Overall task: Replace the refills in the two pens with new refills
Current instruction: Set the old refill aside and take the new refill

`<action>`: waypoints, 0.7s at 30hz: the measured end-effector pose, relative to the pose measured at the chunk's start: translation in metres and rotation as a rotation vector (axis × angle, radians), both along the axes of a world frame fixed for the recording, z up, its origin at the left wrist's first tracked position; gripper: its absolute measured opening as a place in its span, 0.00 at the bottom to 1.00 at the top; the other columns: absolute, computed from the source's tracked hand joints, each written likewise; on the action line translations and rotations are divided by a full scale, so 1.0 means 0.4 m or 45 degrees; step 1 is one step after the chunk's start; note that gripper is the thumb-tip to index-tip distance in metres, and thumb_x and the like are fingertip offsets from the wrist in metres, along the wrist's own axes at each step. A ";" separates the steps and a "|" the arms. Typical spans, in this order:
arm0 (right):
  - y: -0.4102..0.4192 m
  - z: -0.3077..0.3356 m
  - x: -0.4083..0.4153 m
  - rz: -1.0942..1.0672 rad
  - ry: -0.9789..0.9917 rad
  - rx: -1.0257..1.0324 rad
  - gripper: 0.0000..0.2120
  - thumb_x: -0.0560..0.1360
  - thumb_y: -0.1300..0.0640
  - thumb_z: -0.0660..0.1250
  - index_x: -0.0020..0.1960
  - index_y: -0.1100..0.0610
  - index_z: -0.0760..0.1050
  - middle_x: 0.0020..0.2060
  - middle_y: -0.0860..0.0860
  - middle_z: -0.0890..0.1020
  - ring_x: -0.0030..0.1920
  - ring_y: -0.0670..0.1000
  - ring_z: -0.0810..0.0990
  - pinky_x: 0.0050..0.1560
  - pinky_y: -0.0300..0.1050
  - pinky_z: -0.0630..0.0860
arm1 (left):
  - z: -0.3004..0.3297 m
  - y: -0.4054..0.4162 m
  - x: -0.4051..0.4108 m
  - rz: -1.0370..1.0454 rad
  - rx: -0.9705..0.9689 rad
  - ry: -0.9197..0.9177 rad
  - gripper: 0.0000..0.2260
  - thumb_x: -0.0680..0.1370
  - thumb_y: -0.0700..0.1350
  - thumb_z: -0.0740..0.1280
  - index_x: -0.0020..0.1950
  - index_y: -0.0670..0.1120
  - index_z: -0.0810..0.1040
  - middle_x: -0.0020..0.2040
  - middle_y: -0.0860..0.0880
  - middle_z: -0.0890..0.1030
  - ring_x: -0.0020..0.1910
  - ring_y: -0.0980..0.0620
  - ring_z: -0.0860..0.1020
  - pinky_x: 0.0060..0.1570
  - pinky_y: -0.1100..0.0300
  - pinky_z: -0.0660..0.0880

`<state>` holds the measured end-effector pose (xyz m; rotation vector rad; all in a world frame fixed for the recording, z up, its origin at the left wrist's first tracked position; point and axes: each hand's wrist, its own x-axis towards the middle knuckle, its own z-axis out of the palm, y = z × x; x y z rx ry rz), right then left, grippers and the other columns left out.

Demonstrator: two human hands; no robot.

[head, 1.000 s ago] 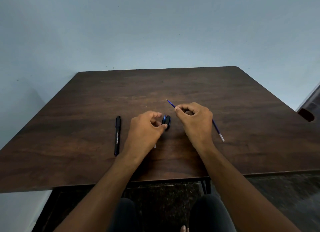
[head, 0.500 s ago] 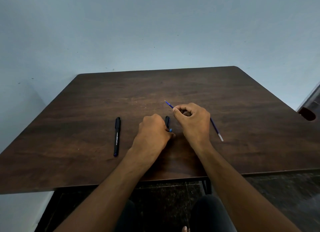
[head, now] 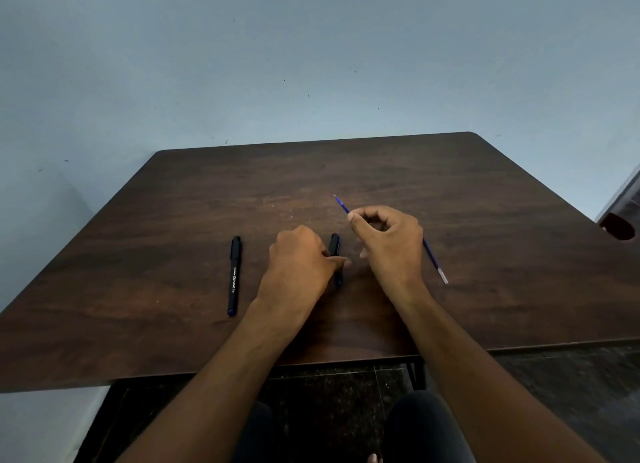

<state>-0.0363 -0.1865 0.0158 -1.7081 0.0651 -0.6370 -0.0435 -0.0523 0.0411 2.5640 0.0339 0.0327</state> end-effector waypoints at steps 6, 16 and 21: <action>-0.016 0.001 0.009 0.323 0.075 0.635 0.03 0.77 0.63 0.72 0.46 0.63 0.83 0.39 0.60 0.86 0.34 0.56 0.83 0.34 0.51 0.82 | 0.006 0.029 -0.018 -0.061 -0.384 -0.255 0.08 0.70 0.55 0.79 0.41 0.52 0.87 0.32 0.57 0.83 0.32 0.63 0.81 0.28 0.76 0.70; -0.007 -0.007 0.018 0.515 0.046 0.924 0.04 0.81 0.64 0.65 0.53 0.64 0.77 0.44 0.63 0.85 0.48 0.64 0.85 0.50 0.57 0.83 | -0.011 0.023 -0.014 -0.040 -0.467 -0.387 0.12 0.70 0.56 0.79 0.43 0.57 0.78 0.36 0.56 0.81 0.37 0.67 0.78 0.32 0.76 0.71; 0.007 0.013 0.011 0.616 0.027 0.994 0.05 0.84 0.64 0.58 0.52 0.63 0.72 0.45 0.63 0.86 0.53 0.64 0.85 0.53 0.59 0.83 | -0.021 -0.001 -0.006 -0.090 -0.464 -0.486 0.14 0.68 0.56 0.80 0.40 0.56 0.76 0.34 0.59 0.79 0.37 0.67 0.78 0.33 0.73 0.72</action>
